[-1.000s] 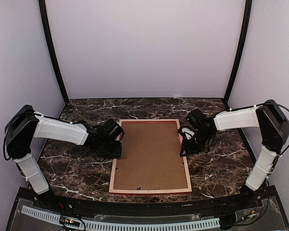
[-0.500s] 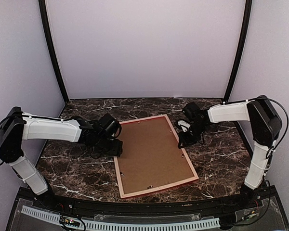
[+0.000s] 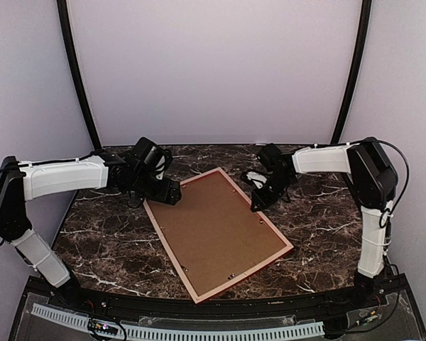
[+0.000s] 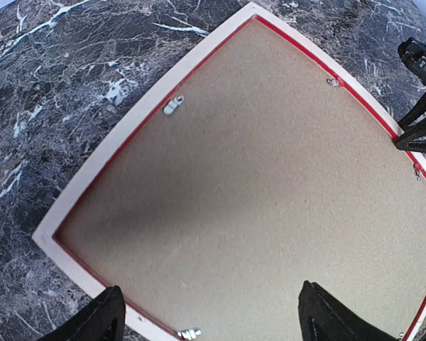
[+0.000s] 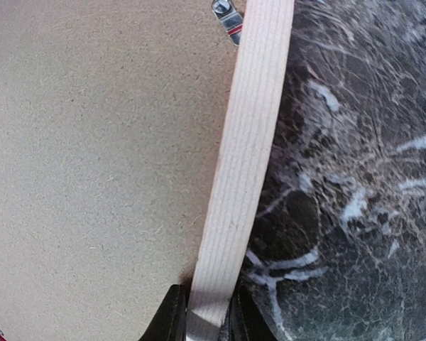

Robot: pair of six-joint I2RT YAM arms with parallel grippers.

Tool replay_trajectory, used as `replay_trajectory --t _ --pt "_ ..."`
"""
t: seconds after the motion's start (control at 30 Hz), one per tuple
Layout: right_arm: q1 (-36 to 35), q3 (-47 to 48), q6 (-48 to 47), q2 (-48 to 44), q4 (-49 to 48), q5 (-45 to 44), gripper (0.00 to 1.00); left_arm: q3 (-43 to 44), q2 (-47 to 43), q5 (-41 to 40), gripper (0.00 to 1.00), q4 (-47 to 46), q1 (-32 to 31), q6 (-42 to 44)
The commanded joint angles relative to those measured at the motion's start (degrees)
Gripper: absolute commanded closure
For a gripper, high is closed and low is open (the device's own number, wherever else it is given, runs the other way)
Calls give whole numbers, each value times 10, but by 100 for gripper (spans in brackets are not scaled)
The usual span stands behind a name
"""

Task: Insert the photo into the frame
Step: Rotate the photo frame at the center of the board.

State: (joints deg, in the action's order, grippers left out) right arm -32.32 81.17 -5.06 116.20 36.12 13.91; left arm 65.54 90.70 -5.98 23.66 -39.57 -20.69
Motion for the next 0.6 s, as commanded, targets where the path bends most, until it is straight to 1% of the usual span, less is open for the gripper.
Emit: replay_trajectory --t 0.0,0.1,0.13,0.27,0.37,0.47,0.57 --pt "-22 24 -91 41 34 22 94 27 13 46 12 -7 28 54" --pt "-27 47 -109 52 48 36 92 40 35 56 12 -5 52 82" --pt "-28 56 -114 56 55 40 91 46 40 74 12 -6 64 97" --pt "-30 81 -128 64 72 48 86 74 78 94 12 0 93 136" --pt "-29 85 -130 56 67 57 76 104 118 100 12 21 107 165" --pt "-24 76 -125 36 51 73 66 121 151 86 12 38 122 185" --pt "-16 66 -112 17 35 86 59 134 186 91 14 48 136 199"
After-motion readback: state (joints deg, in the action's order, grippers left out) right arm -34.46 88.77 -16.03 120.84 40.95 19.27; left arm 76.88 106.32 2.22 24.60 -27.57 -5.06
